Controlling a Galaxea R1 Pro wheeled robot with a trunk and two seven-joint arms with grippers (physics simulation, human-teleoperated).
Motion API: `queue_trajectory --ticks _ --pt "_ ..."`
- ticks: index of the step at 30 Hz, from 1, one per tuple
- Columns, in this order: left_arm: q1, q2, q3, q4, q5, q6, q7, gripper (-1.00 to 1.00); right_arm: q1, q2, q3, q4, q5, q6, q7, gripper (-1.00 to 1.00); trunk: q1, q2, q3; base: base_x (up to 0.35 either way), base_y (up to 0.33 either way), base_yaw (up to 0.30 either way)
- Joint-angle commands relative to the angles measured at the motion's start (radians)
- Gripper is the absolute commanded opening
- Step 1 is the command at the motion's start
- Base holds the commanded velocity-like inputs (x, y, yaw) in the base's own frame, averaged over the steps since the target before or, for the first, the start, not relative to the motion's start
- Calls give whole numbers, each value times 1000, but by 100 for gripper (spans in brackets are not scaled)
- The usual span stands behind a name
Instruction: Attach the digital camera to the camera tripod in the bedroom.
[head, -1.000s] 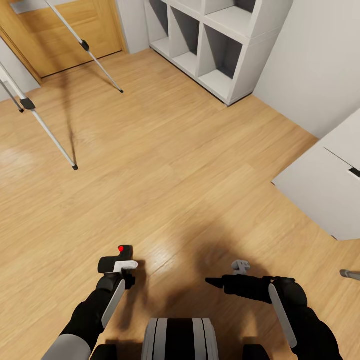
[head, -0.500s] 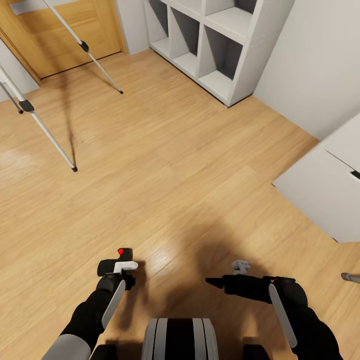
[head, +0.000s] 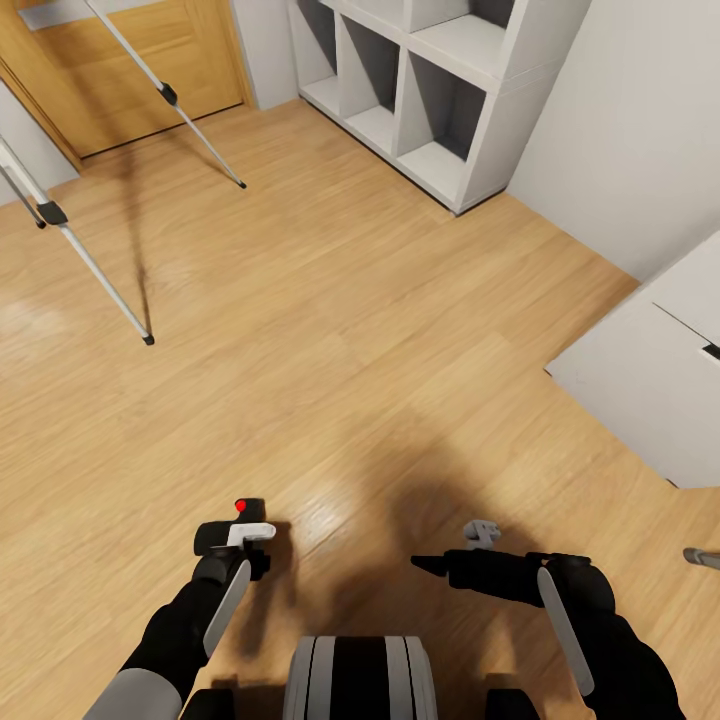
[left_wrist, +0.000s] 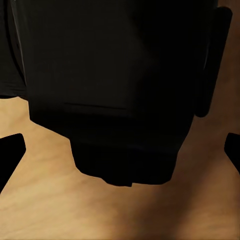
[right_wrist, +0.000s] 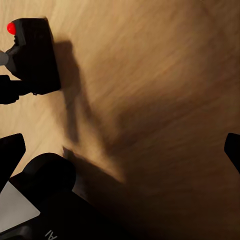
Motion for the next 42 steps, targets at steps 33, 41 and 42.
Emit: queue_trajectory --ticks 33,41,42 --pt "0 0 -2 3 13 3 8 100 0 0 -1 -1 -9 8 -3 100 0 0 -1 40 0 0" --pt "0 0 -2 2 14 3 6 -100 0 0 -1 0 -9 8 -3 100 0 0 -1 0 0 0" --pt "0 0 -2 2 14 3 6 -100 0 0 -1 0 -9 8 -3 100 0 0 -1 0 0 0"
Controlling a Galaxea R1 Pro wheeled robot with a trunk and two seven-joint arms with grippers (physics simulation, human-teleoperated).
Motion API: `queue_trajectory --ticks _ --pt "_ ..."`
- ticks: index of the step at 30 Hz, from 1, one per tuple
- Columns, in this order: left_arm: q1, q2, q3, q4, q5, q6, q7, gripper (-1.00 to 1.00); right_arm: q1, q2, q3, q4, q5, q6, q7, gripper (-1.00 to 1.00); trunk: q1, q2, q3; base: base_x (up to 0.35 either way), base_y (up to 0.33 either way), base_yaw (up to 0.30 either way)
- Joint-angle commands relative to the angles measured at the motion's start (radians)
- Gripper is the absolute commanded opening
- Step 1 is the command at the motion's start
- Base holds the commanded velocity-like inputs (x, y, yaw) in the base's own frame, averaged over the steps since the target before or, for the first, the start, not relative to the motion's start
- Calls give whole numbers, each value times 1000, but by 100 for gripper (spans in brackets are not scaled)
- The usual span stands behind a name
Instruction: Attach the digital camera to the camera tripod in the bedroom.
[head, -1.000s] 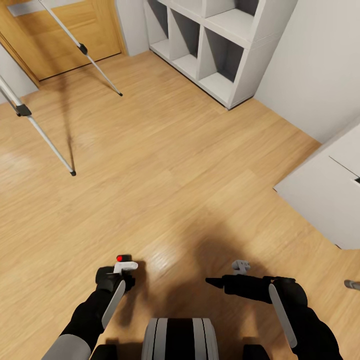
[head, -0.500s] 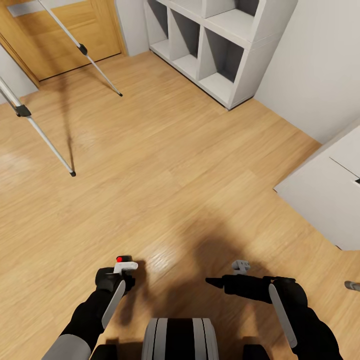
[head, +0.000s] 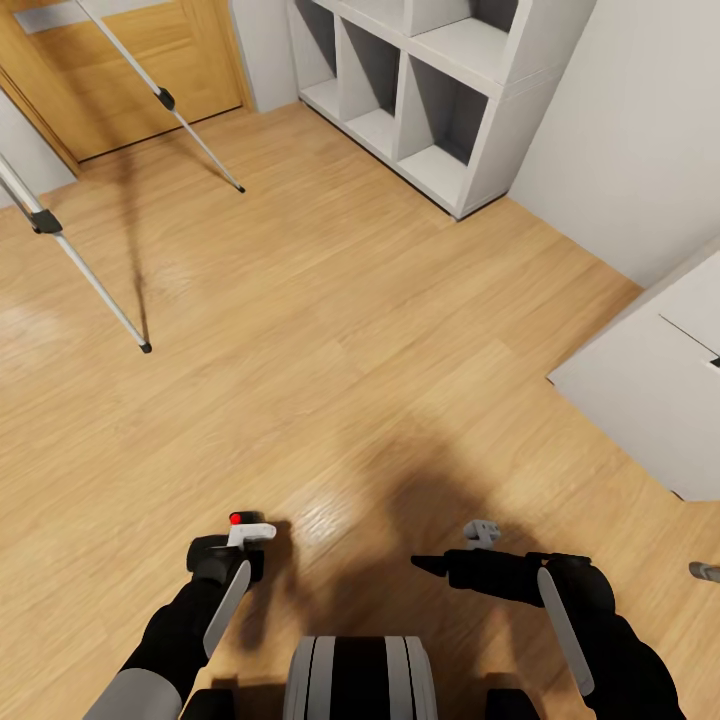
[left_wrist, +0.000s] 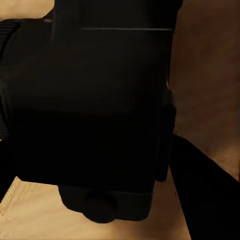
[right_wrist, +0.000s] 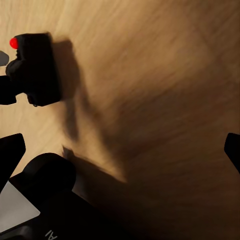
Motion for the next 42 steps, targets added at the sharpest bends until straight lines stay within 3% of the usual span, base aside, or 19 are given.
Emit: queue_trajectory --ticks 1,8,12,15,16,17,28,36,39,42 --pt "0 0 -2 -1 8 3 9 -100 0 0 -1 -1 -9 8 -4 100 0 0 -1 0 0 0" --pt "0 -3 -4 -21 7 4 10 -100 0 0 -1 -1 -9 8 -4 100 0 0 -1 0 0 0" --pt "0 -6 -5 -96 7 14 12 -100 0 0 -2 -1 -10 8 -3 100 0 0 -1 0 0 0" --pt "0 -10 -8 -295 13 80 12 -100 0 0 -2 -1 -11 8 -2 100 0 0 -1 0 0 0" --pt "0 -10 -8 -324 14 103 12 -100 0 0 -2 -1 -11 8 -2 100 0 0 -1 0 0 0" --pt "0 -44 -9 -541 18 312 8 -100 0 0 -2 -1 -11 17 9 100 0 0 -1 0 0 0" --pt "0 -64 -9 -543 18 313 9 -100 0 0 -2 -2 -11 18 23 100 0 0 -1 0 0 0" --pt "0 -66 -9 -543 36 314 7 -100 0 0 -2 -2 -11 19 29 100 -4 2 30 0 0 0" --pt "0 -65 -9 -543 63 314 6 -100 0 0 -2 -2 -11 19 30 100 -5 2 42 0 0 0" --pt "0 -60 -6 -542 154 315 0 -100 0 0 -2 -1 -11 19 30 100 -6 3 54 0 0 0"
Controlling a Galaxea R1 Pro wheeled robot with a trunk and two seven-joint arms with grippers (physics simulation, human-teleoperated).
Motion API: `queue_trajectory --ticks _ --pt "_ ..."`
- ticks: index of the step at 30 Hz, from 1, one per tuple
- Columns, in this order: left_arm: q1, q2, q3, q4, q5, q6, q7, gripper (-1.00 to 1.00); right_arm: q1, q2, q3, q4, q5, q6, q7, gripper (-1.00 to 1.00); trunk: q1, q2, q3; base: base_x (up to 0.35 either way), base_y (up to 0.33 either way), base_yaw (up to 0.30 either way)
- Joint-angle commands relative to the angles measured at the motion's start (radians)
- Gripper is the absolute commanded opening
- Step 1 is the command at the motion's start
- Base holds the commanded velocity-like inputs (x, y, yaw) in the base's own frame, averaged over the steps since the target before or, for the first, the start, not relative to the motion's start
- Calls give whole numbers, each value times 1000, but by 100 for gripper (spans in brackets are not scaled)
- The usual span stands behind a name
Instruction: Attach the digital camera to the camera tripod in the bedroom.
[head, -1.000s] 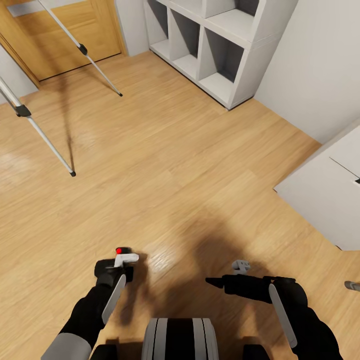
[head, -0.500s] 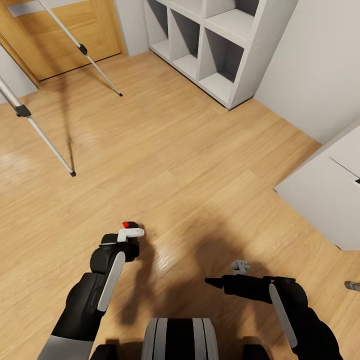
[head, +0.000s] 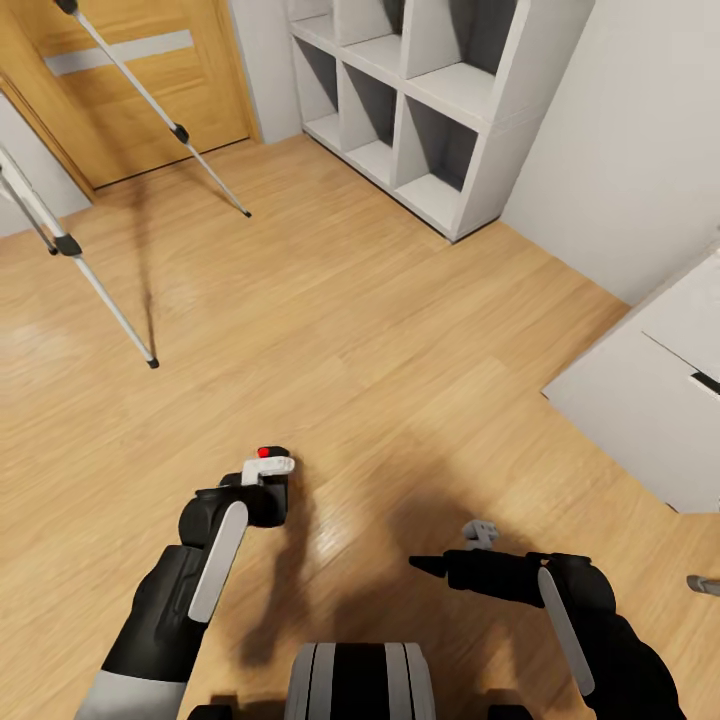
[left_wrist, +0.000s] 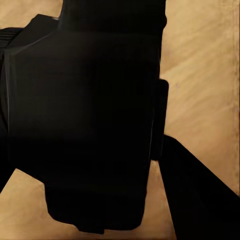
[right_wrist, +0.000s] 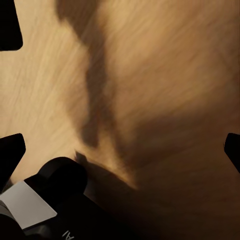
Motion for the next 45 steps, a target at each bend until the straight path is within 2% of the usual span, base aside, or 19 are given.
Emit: queue_trajectory --ticks 1,2,3,5,6,7,10,11,13,14,15,22,34,38,40,41,43,44,45 --pt "0 2 0 0 31 4 7 -100 0 0 -1 0 -8 8 -3 100 -1 0 3 0 0 0" --pt "0 5 1 0 59 4 4 -100 0 0 -1 0 -8 8 -3 100 -1 0 7 0 0 0" --pt "0 16 4 1 122 3 -4 -100 0 0 -1 0 -8 8 -3 100 -1 1 11 0 0 0" --pt "0 37 10 2 193 3 -18 -100 0 0 -1 0 -8 8 -3 100 -2 1 19 0 0 0" --pt "0 105 26 3 352 0 -68 -100 0 0 -1 0 -8 8 -3 100 -3 1 23 0 0 0" --pt "2 146 31 6 437 -1 -104 -100 0 0 -1 0 -8 8 -3 100 -3 1 27 0 0 0" --pt "5 204 36 18 553 -8 -165 -100 0 0 -1 0 -8 7 -3 100 -5 2 38 0 0 0" --pt "6 236 38 33 615 -19 -203 -100 0 0 -1 0 -8 7 -3 100 -5 2 42 0 0 0" --pt "7 259 39 54 663 -38 -235 -100 0 0 -2 0 -8 7 -3 100 -6 3 50 0 0 0" --pt "8 279 40 96 705 -79 -271 -100 0 0 -3 0 -8 6 -3 100 -6 3 54 0 0 0" --pt "8 287 40 127 721 -110 -288 -100 0 0 -3 0 -8 6 -3 100 -7 3 58 0 0 0" --pt "8 309 39 182 749 -195 -326 -100 0 0 -4 0 -7 8 -3 100 -10 5 85 0 0 0" --pt "8 311 39 187 764 -192 -331 -100 0 -1 -5 0 -8 8 -3 100 -15 8 131 0 0 0" --pt "8 311 38 185 764 -192 -358 -100 0 -1 -5 0 -8 8 -3 100 -17 9 146 0 0 0" --pt "8 312 35 183 761 -192 -401 -100 0 -3 -7 0 -8 8 -3 100 -18 9 154 0 0 0" --pt "8 326 21 183 747 -192 -513 -100 0 -15 -25 0 -8 8 -2 100 -19 9 158 0 0 0" --pt "8 336 9 183 738 -192 -562 -100 0 -18 -33 0 -9 8 -2 100 -19 10 166 0 0 0" --pt "8 359 -19 184 719 -193 -637 -100 0 -21 -40 0 -9 8 -2 100 -20 10 170 0 0 0" --pt "8 368 -31 184 713 -194 -662 -100 0 -22 -42 0 -9 8 -2 100 -20 10 174 0 0 0"
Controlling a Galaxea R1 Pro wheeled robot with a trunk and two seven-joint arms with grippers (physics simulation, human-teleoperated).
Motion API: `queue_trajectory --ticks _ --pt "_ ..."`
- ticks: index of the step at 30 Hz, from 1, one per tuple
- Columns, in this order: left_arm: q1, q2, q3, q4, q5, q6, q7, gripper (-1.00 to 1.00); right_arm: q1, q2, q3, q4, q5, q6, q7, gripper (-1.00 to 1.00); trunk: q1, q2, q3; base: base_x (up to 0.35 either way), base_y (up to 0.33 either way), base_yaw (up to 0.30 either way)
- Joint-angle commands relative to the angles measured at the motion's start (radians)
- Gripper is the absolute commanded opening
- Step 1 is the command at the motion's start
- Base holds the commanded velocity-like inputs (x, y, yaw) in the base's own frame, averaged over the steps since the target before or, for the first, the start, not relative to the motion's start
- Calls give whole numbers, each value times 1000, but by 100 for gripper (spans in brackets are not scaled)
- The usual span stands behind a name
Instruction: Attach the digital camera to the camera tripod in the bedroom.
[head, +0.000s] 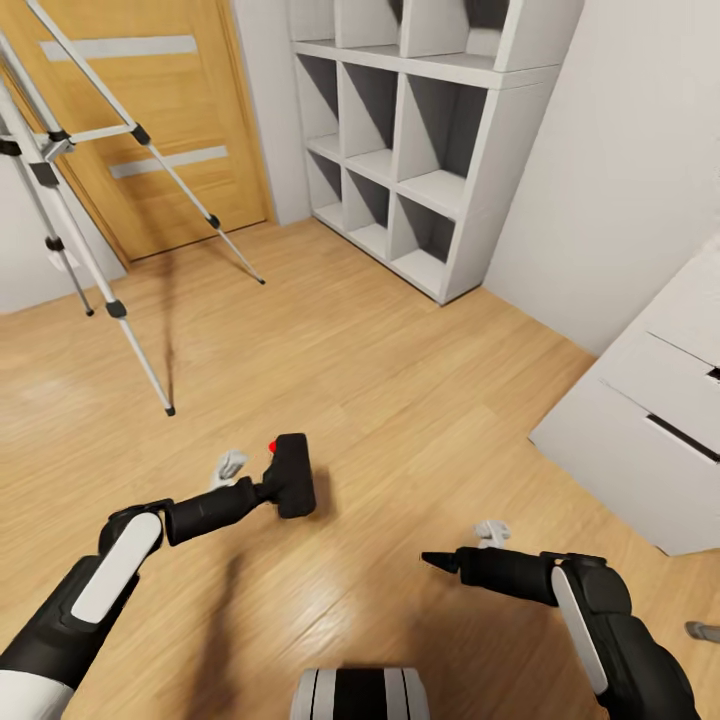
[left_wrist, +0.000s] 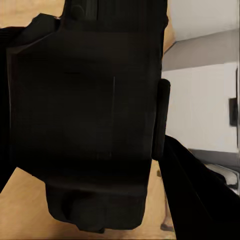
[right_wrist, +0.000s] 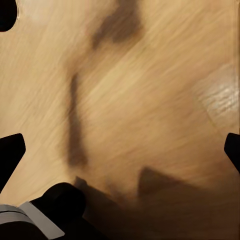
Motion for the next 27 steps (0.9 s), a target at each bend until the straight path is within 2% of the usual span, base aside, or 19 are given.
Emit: queue_trajectory --ticks 1,4,6,9,14,27 --pt "-1 19 -30 0 -20 -1 -68 -100 0 -1 -3 0 -8 8 -3 100 -1 0 3 0 0 0" --pt "-1 39 -66 0 -42 -7 -155 -100 0 -2 -5 0 -8 8 -3 100 -2 1 15 0 0 0" --pt "-1 58 -95 3 -83 -26 -266 -100 0 -3 -6 0 -8 8 -3 100 -3 1 23 0 0 0" --pt "-1 64 -105 5 -121 -60 -316 -100 0 -3 -7 0 -8 8 -3 100 -4 2 34 0 0 0" --pt "-1 66 -110 6 -144 -85 -340 -100 0 -3 -7 0 -9 8 -3 100 -6 3 54 0 0 0" --pt "-1 63 -110 6 -146 -88 -340 -100 0 -3 -7 0 -8 8 -3 100 -12 6 104 0 0 0"
